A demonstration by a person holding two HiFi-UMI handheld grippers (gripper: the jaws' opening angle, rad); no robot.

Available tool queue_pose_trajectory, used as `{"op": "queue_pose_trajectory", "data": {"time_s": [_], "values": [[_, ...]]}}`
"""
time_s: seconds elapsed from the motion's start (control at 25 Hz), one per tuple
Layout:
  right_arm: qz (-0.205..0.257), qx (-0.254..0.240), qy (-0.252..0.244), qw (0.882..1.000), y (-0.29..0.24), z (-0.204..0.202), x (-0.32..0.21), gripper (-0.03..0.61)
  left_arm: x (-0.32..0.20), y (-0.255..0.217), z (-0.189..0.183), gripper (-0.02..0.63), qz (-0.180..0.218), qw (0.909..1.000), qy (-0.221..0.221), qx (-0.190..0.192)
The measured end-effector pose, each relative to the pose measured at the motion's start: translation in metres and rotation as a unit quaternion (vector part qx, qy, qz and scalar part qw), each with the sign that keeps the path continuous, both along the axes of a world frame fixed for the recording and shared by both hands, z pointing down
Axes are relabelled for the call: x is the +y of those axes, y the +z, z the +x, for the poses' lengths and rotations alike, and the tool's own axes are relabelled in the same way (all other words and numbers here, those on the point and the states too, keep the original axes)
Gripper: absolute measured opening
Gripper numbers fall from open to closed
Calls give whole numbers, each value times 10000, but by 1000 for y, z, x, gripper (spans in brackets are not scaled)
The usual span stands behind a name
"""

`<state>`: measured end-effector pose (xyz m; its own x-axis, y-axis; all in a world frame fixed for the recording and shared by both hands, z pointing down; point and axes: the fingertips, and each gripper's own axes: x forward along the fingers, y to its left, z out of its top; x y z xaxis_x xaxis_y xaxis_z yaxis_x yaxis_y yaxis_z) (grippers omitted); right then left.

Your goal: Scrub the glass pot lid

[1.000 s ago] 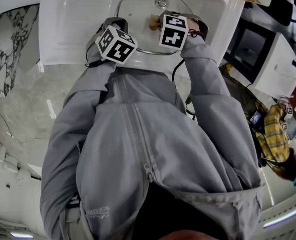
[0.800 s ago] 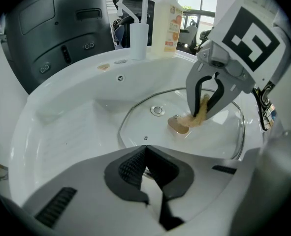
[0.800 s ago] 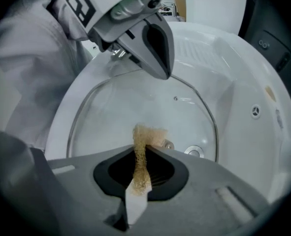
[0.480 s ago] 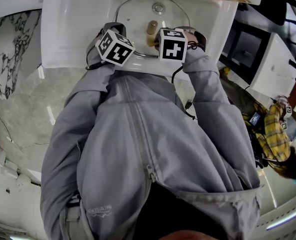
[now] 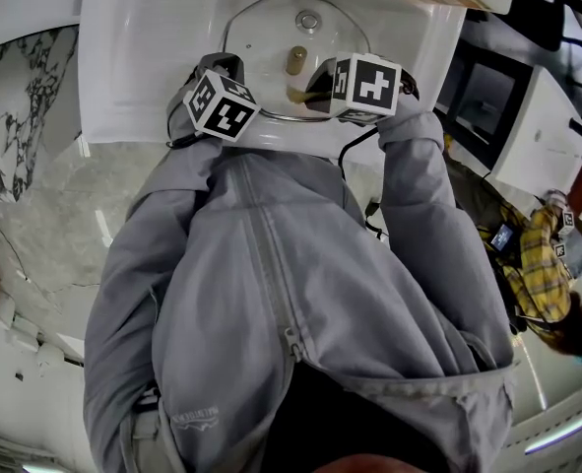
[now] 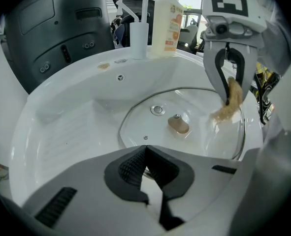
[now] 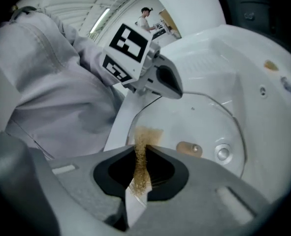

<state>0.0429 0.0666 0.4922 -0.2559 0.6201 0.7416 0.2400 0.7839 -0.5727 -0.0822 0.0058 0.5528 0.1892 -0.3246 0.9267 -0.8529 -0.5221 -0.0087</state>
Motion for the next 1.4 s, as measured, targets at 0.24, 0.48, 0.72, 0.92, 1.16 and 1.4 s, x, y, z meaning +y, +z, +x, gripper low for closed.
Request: {"op": "queue_pose_trajectory", "data": {"time_s": [0.24, 0.48, 0.72, 0.92, 1.16, 1.4], "values": [[1579, -123, 960, 9827, 15, 21, -85, 35, 3, 0, 7, 6, -29, 10000, 45, 22], [3176, 20, 570, 9465, 55, 36, -154, 35, 4, 1, 9, 6, -38, 9999, 77, -70], [3913, 16, -75, 9202, 88, 30, -183, 35, 2, 0, 10, 6, -53, 10000, -27, -77], [4158, 95, -387, 9086, 108, 25, -190, 35, 2, 1, 11, 6, -73, 9999, -42, -79], [4272, 127, -710, 9013, 121, 17, -190, 35, 2, 1, 8, 6, -67, 9999, -50, -79], [4229, 390, -1225, 8970, 139, 24, -181, 35, 3, 2, 8, 6, -82, 9999, -43, -105]]}}
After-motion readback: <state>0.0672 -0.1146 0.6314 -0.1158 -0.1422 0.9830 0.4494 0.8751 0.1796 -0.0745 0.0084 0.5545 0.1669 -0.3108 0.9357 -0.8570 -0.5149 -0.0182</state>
